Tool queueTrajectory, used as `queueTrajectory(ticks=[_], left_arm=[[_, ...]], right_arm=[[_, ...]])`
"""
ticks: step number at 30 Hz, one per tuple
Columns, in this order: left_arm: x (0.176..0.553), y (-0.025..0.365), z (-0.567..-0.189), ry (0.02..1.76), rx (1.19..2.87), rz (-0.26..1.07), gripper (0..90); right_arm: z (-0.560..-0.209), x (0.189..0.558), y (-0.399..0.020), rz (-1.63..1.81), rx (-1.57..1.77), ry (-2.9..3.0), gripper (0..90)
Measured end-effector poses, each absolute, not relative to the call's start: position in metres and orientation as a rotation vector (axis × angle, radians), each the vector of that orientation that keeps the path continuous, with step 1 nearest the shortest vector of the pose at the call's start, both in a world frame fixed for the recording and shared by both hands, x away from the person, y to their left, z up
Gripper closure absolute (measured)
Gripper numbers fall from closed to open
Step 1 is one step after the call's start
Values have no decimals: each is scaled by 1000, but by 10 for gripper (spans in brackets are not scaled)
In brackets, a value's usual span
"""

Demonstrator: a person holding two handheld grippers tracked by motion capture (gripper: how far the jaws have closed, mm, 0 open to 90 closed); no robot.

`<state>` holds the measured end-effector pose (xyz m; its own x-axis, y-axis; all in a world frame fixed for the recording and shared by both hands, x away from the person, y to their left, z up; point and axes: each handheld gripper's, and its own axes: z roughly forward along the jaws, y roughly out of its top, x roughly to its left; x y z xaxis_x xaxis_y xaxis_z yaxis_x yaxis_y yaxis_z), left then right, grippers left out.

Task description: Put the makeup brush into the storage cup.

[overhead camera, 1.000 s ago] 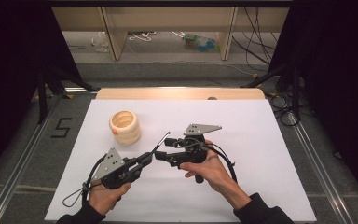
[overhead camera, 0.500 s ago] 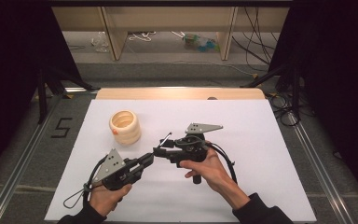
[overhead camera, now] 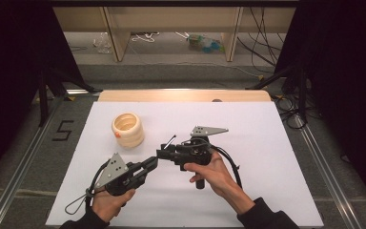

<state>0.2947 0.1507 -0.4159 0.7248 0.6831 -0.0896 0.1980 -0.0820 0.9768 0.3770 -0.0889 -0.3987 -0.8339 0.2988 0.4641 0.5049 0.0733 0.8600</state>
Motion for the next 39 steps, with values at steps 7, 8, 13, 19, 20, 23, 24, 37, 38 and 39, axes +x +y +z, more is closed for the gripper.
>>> queueTrajectory(ticks=[7, 8, 13, 19, 20, 23, 24, 37, 38, 39], left_arm=[[294, 150, -415, 711, 1640, 474, 830], [294, 150, -415, 712, 1639, 474, 830], [294, 150, -415, 696, 1644, 480, 830], [294, 150, -415, 693, 1641, 485, 827], [294, 150, -416, 693, 1641, 485, 826], [294, 150, -416, 689, 1642, 486, 821], [294, 150, -416, 687, 1643, 483, 818], [295, 149, -416, 689, 1661, 476, 599], [295, 149, -416, 686, 1667, 476, 578], [295, 149, -416, 703, 1660, 466, 556]], right_arm=[[-398, 376, -89, -1852, -824, -2140, 683], [-398, 376, -89, -1854, -823, -2138, 689], [-398, 377, -90, -1884, -798, -2120, 721], [-396, 375, -90, -1866, -797, -2094, 777], [-395, 375, -90, -1880, -778, -2089, 792], [-394, 374, -89, -1864, -769, -2081, 832], [-393, 373, -89, -1863, -764, -2078, 838], [-388, 370, -88, -1894, -722, -2144, 840], [-388, 371, -88, -1892, -719, -2141, 840], [-387, 371, -89, -1908, -712, -2155, 840]])
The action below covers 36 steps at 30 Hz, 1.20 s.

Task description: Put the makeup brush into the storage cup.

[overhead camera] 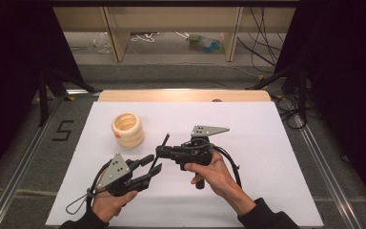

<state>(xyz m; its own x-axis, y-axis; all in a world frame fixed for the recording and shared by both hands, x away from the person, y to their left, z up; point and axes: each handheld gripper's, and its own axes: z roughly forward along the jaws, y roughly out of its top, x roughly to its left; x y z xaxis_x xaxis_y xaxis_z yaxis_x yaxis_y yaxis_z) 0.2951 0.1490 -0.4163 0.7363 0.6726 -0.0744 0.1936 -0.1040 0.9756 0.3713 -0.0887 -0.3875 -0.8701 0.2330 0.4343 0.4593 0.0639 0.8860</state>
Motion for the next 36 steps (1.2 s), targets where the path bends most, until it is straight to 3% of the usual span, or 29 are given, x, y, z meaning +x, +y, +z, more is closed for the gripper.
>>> queueTrajectory(ticks=[13, 36], left_arm=[[297, 156, -418, 754, 1672, 453, 371], [296, 176, -423, 772, 1724, 527, 294]], right_arm=[[-386, 371, -89, -1906, -699, -2213, 840], [-388, 379, -89, -1910, -726, -2330, 839]])
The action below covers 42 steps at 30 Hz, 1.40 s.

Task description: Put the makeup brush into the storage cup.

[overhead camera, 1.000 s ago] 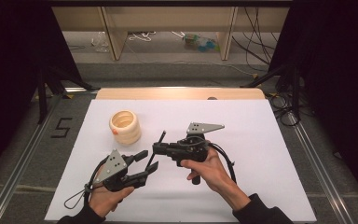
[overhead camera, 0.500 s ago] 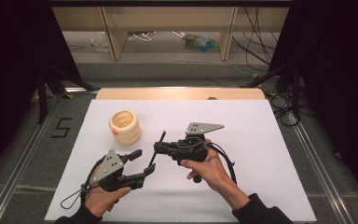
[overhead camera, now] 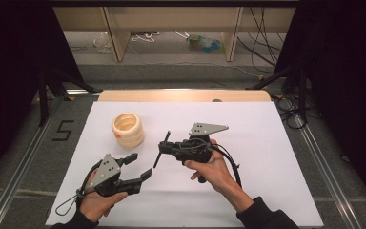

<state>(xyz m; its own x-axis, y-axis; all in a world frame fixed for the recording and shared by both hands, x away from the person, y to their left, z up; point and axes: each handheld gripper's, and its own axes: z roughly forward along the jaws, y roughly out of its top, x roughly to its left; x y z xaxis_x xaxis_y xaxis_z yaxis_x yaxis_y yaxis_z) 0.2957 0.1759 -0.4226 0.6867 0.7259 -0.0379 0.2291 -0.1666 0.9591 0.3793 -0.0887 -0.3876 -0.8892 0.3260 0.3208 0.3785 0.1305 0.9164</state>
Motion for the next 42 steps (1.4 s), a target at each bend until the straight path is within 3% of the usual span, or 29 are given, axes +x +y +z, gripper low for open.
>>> queueTrajectory(ticks=[42], left_arm=[[295, 202, -432, 820, 1745, 577, 200]], right_arm=[[-384, 409, -76, -1919, -775, -2358, 839]])
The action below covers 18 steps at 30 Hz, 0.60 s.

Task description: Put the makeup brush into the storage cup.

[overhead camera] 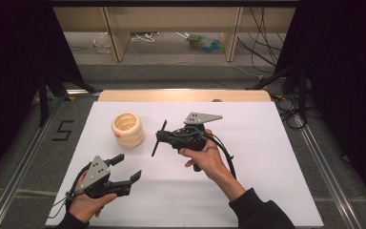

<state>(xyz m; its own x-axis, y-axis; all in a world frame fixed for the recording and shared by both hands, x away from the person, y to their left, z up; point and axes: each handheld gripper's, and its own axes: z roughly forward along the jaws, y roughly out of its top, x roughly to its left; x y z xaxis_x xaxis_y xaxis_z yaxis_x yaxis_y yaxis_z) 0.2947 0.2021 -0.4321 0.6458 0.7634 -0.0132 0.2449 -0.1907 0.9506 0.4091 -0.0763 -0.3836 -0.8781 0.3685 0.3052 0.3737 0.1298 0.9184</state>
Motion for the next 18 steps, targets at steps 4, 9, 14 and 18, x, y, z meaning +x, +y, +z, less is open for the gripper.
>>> queueTrajectory(ticks=[4, 9, 14, 18], left_arm=[[295, 201, -432, 819, 1731, 565, 195], [298, 201, -431, 774, 1729, 587, 195], [297, 200, -431, 806, 1722, 568, 196], [295, 200, -431, 823, 1728, 555, 195]], right_arm=[[-382, 414, -71, -1921, -778, -2361, 838], [-380, 422, -66, -1921, -783, -2384, 838], [-376, 428, -60, -1936, -774, -2405, 838], [-373, 432, -57, -1934, -787, -2414, 838]])
